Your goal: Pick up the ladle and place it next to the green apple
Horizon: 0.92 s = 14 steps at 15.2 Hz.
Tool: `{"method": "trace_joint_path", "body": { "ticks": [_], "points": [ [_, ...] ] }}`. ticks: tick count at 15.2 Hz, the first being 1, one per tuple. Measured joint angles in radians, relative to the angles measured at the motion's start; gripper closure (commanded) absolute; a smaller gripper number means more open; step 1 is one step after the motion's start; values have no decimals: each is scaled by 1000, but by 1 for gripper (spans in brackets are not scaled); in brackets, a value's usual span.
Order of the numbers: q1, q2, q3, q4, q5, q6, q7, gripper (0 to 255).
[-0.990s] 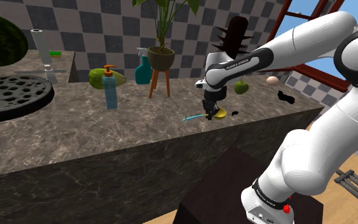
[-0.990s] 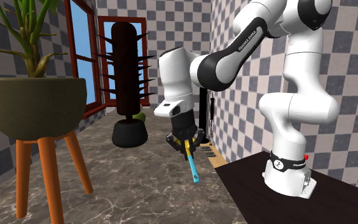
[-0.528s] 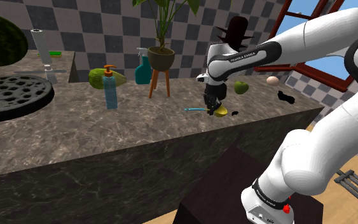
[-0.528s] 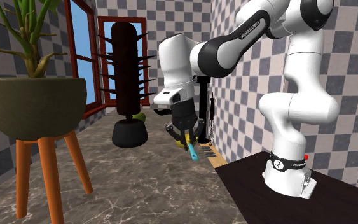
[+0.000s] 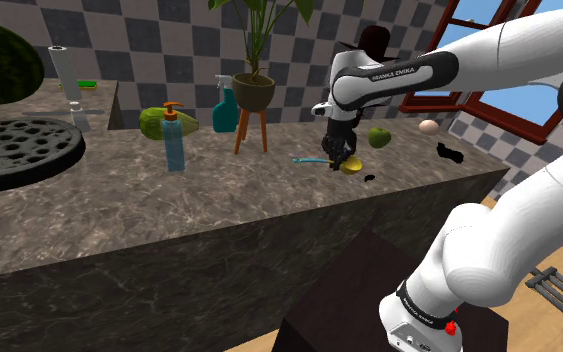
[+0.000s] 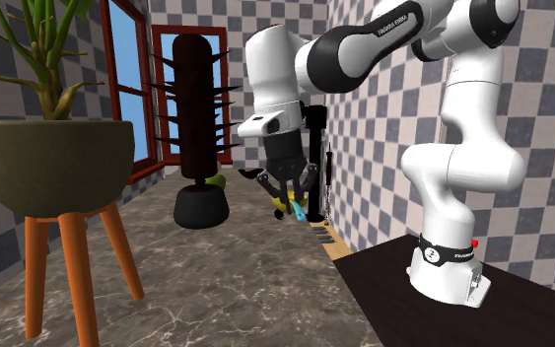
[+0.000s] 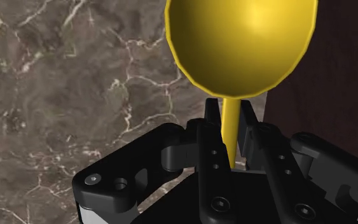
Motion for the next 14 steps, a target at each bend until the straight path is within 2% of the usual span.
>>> {"method": "trace_joint_path", "body": {
  "ticks": [14],
  "points": [
    [3, -49, 19, 143, -3, -191, 2, 255]
  ]
}}
